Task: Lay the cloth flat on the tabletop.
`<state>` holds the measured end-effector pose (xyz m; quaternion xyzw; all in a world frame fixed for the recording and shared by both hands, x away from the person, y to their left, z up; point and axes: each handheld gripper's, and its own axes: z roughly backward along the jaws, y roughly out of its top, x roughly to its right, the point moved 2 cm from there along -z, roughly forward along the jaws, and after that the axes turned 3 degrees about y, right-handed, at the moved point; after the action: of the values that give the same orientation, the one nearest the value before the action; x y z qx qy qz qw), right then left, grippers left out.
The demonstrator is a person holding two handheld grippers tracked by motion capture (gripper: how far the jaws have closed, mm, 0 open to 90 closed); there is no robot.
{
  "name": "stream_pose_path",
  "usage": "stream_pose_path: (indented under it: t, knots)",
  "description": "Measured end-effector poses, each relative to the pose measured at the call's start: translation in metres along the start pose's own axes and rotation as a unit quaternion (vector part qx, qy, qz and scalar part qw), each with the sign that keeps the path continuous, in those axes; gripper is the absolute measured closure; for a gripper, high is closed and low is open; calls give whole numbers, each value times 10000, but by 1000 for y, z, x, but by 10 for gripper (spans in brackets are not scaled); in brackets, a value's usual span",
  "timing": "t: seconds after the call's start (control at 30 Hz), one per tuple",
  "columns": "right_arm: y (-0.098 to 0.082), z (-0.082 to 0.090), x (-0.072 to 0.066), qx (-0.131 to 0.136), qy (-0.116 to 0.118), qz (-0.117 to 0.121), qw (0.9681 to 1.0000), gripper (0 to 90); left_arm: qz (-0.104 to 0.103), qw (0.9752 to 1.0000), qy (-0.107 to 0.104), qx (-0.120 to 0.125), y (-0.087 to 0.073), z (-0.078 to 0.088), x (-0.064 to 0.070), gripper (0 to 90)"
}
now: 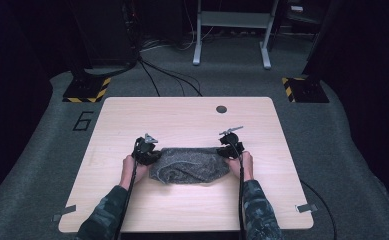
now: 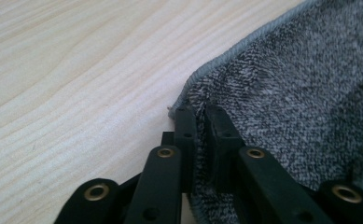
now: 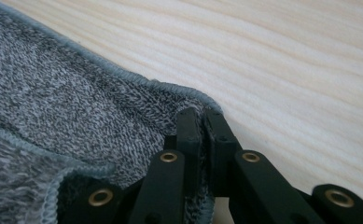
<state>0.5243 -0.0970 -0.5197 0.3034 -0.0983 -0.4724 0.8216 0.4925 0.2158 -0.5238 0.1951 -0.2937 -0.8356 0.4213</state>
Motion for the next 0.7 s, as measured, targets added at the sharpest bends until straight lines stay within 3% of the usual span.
stream_pose_path:
  t: [0.13, 0.23, 0.33, 0.43, 0.53, 0.6, 0.63, 0.7]
  knots:
    - [-4, 18, -4, 409, -57, 21, 9991, 872, -110, 9997, -98, 171, 0, 14, 7, 861]
    - [-7, 34, -9, 667, -32, 86, 9977, 872, -50, 9991, -201, 368, 1, 25, 7, 863]
    - [-12, 45, -13, 766, 8, 136, 9970, 872, 60, 9982, -304, 511, -1, 36, 9, 864]
    - [-18, 54, -19, 833, 78, 139, 9964, 872, 42, 9980, -341, 521, -5, 41, 10, 865]
    - [-18, 52, -16, 803, 78, 246, 9964, 875, 37, 9985, -318, 438, -6, 31, 5, 870]
    - [-9, 39, -6, 694, 144, 74, 9975, 879, 160, 9988, -334, 332, 0, 18, -4, 876]
    - [-1, 34, -2, 649, 95, 18, 9978, 880, 116, 9991, -299, 282, 7, 15, -9, 877]
    - [23, 32, 4, 689, -60, 59, 9976, 882, 135, 9989, -41, 450, 30, 18, -19, 880]
